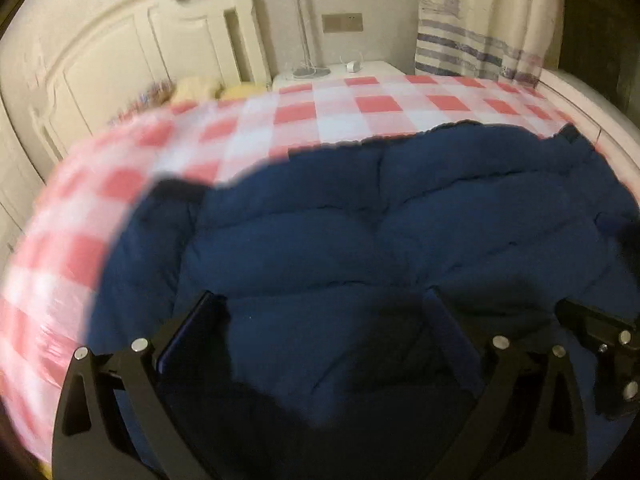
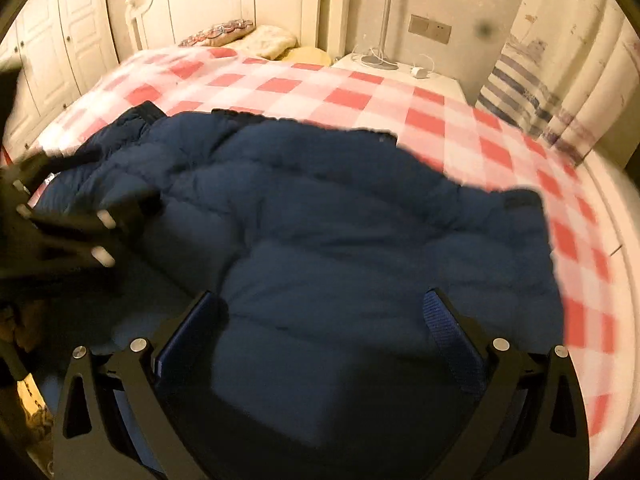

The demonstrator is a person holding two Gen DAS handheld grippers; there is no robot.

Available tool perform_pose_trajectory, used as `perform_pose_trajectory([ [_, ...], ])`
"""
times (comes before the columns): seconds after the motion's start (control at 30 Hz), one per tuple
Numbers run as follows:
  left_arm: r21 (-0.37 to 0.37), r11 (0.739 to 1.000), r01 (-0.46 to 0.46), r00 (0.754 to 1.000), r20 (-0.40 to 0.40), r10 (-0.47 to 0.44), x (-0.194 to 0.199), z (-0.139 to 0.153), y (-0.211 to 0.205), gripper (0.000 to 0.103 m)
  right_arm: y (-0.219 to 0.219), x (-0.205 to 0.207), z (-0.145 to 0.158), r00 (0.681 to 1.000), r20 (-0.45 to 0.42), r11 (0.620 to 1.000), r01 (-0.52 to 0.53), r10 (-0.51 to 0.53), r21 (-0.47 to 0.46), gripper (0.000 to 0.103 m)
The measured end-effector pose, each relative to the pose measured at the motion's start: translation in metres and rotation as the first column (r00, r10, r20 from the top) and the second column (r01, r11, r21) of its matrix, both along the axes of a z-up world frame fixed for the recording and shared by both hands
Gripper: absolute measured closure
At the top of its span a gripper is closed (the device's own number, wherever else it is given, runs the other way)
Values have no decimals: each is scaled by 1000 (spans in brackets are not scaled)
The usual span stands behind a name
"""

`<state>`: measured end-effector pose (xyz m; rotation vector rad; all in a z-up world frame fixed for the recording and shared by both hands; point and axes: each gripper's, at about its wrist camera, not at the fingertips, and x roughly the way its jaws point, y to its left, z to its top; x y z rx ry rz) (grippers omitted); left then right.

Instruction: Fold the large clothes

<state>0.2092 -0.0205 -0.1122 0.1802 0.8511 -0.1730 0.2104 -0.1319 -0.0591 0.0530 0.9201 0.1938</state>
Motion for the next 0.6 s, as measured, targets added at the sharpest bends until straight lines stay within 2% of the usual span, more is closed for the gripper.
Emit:
perform_pose_trajectory([
  [0.1,-26,1000,-1,1000,-16,1,2,6,7,2,-2,2,4,1000,-12,1000,-3,2,-12,5],
  [0.23,-40,996,-83,993,85,86,-16,30,42,2,-24,-12,18,997,28,997,71,-70,-39,5],
  [0.33,3,985,-174,978,114,173,-19,30,74,2,-64,-27,10,985,17,984,172,-171,-36,5],
  [0.4,-28,971,-235,970,59,237,-13,20,102,2,-88,-36,-2,976,-2,975,220,-220,13,5],
  [0.43,-84,965,-250,968,0,250,-9,11,117,2,-101,-42,-10,972,-8,968,234,-234,87,5],
  [0.5,-170,954,-246,969,-41,243,-6,4,130,2,-108,-47,-18,972,2,961,230,-233,150,5],
  [0.6,-157,956,-247,969,-41,243,-3,3,128,2,-108,-43,-23,974,3,960,225,-228,166,4],
])
